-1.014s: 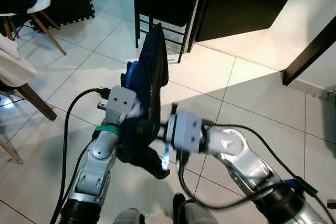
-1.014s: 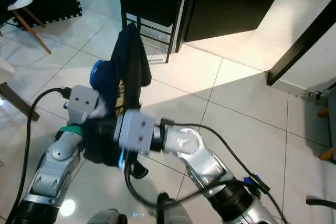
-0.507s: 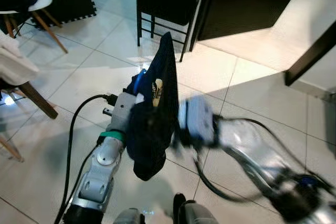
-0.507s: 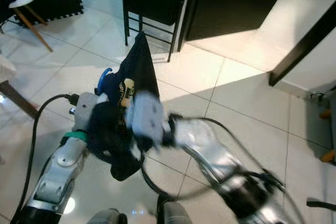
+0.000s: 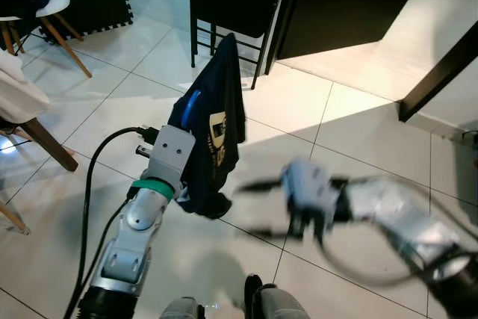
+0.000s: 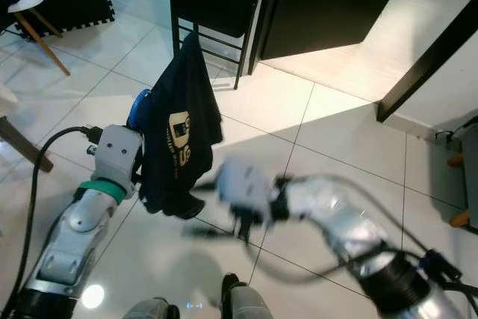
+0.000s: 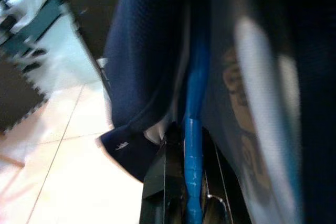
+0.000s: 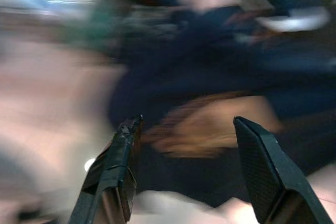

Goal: Hang hanger

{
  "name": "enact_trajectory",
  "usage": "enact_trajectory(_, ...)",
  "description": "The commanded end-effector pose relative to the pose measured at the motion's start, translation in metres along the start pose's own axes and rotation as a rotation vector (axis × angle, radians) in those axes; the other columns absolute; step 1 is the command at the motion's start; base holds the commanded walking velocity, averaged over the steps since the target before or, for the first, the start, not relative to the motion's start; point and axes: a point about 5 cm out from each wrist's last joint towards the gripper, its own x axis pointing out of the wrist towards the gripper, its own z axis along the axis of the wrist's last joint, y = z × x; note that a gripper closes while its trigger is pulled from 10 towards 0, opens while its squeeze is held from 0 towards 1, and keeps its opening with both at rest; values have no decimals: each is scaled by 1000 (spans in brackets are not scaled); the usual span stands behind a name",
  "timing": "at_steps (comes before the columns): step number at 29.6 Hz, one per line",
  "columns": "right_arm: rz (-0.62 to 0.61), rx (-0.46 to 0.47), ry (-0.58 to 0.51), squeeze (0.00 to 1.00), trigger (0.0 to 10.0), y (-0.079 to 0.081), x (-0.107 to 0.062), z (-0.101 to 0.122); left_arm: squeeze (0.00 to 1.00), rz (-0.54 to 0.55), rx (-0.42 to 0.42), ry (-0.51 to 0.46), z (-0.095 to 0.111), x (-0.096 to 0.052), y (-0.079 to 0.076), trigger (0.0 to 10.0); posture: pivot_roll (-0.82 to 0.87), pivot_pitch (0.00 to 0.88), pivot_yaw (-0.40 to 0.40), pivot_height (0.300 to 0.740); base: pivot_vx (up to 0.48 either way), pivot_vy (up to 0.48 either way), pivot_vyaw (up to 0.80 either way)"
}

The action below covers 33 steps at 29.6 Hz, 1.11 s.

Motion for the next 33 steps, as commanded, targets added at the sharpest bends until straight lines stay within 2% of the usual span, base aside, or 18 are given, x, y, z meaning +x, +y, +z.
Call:
enact_trajectory(1, -38, -35, 13, 0, 10000, -3, -3, -3, 0, -64, -5, -43, 7, -4, -5, 10000, 62, 115, 6, 740, 0, 0, 0)
enact_trajectory(3, -88, -115, 32, 0, 10000, -13, -7, -1, 0, -119, 11, -36, 6, -13, -3, 10000, 61, 116, 7, 740, 0, 0, 0)
enact_trajectory(4, -88, -115, 32, 0, 10000, -13, -7, -1, 0, -119, 11, -36, 6, -13, -3, 10000, 61, 116, 7, 740, 0, 0, 0)
enact_trajectory(5, -110, -262, 65, 0, 10000, -20, -8, 2, 0, -183, 44, -20, 4, -23, 3, 10000, 60, 117, 5, 740, 0, 0, 0)
enact_trajectory(6, -110, -262, 65, 0, 10000, -20, -8, 2, 0, -183, 44, -20, 4, -23, 3, 10000, 60, 117, 5, 740, 0, 0, 0)
enact_trajectory(7, -105, -387, 87, 0, 10000, -23, -9, 4, 0, -238, 74, -4, 2, -33, 9, 10000, 60, 117, 4, 740, 0, 0, 0)
enact_trajectory(8, -105, -387, 87, 0, 10000, -23, -9, 4, 0, -238, 74, -4, 2, -33, 9, 10000, 60, 117, 4, 740, 0, 0, 0)
enact_trajectory(9, -72, -511, 113, 0, 10000, -23, -8, 5, 0, -282, 93, 14, 1, -40, 15, 10000, 65, 117, -2, 740, 0, 0, 0)
enact_trajectory(10, -72, -511, 113, 0, 10000, -23, -8, 5, 0, -282, 93, 14, 1, -40, 15, 10000, 65, 117, -2, 740, 0, 0, 0)
enact_trajectory(11, -5, -612, 112, 0, 10000, -19, -8, 6, 0, -324, 106, 39, 0, -48, 25, 10000, 69, 118, -9, 740, 0, 0, 0)
enact_trajectory(14, 81, -670, 93, 0, 10000, -13, -8, 7, 0, -409, 129, 71, -1, -58, 29, 10000, 71, 117, -17, 740, 0, 0, 0)
enact_trajectory(17, 120, -694, 82, 0, 10000, -11, -8, 8, 0, -452, 136, 84, -1, -63, 29, 10000, 71, 117, -18, 740, 0, 0, 0)
enact_trajectory(19, 283, -680, 45, 0, 10000, 9, -1, 7, 0, -556, 147, 109, -1, -69, 27, 10000, 70, 114, -19, 740, 0, 0, 0)
enact_trajectory(20, 283, -680, 45, 0, 10000, 9, -1, 7, 0, -556, 147, 109, -1, -69, 27, 10000, 70, 114, -19, 740, 0, 0, 0)
enact_trajectory(22, 370, -667, 22, 0, 10000, 24, 5, 2, 0, -615, 153, 117, 0, -72, 26, 10000, 71, 114, -21, 740, 0, 0, 0)
enact_trajectory(27, 401, -657, 13, 0, 10000, 30, 8, -1, 0, -646, 163, 118, 2, -73, 25, 10000, 71, 114, -21, 740, 0, 0, 0)
enact_trajectory(29, 436, -631, -18, 0, 10000, 42, 20, -9, 0, -713, 174, 111, 5, -74, 22, 10000, 82, 112, -26, 740, 0, 0, 0)
enact_trajectory(33, 443, -578, -57, 0, 10000, 49, 33, -14, 0, -787, 184, 85, 13, -74, 18, 10000, 82, 112, -26, 740, 0, 0, 0)
